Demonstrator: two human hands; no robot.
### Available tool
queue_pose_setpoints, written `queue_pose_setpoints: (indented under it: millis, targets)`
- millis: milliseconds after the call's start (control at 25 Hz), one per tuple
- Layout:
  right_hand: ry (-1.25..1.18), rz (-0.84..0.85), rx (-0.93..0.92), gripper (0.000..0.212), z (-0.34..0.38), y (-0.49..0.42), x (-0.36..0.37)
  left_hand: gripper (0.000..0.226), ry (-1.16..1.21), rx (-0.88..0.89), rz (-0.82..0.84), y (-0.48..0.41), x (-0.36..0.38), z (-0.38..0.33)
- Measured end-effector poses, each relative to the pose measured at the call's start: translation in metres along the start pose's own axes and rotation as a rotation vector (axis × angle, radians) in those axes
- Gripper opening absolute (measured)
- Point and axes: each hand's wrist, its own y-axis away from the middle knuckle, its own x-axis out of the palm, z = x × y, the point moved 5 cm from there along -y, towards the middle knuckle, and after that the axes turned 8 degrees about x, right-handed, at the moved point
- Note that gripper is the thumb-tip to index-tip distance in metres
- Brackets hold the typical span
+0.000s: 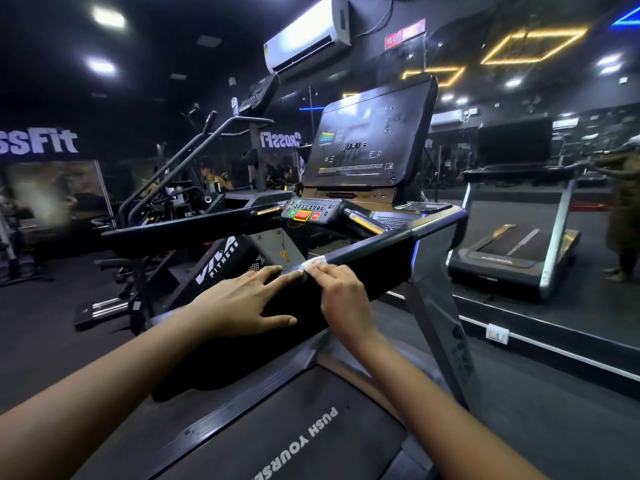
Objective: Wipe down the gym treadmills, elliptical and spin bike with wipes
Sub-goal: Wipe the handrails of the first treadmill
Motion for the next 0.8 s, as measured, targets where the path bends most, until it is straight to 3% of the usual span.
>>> queue_pose_setpoints:
  millis: [120,240,360,480,640,720,800]
  targets:
    - [-0.060,0.031,0.108,0.046,-0.040,-0.040,-0.013,0.105,0.007,0.002,0.001,-0.001,0.000,0.000]
    - [0.172,0.212,0.315,0.038,-0.088,-0.075,-0.009,0.091,-0.019,-0.013,0.005,-0.002,0.000,-0.002]
    - [0.348,0.427,0.214,0.034,-0.077,-0.073,0.011,0.081,-0.018,-0.025,0.019,-0.002,0.000,-0.002]
    - [0.243,0.423,0.031,0.039,-0.037,-0.062,0.014,0.083,-0.015,-0.012,0.033,-0.002,0.001,-0.001]
    - [-0.063,0.258,-0.088,0.045,0.001,-0.030,-0.008,0.092,-0.040,-0.008,0.043,-0.002,0.002,-0.001]
    - [-0.217,0.020,0.087,0.046,-0.027,-0.026,-0.024,0.092,-0.031,-0.006,0.036,-0.001,0.002,-0.002]
    - [-0.241,-0.189,0.376,0.047,-0.076,-0.023,-0.026,0.099,-0.023,-0.003,0.032,0.000,0.001,-0.001]
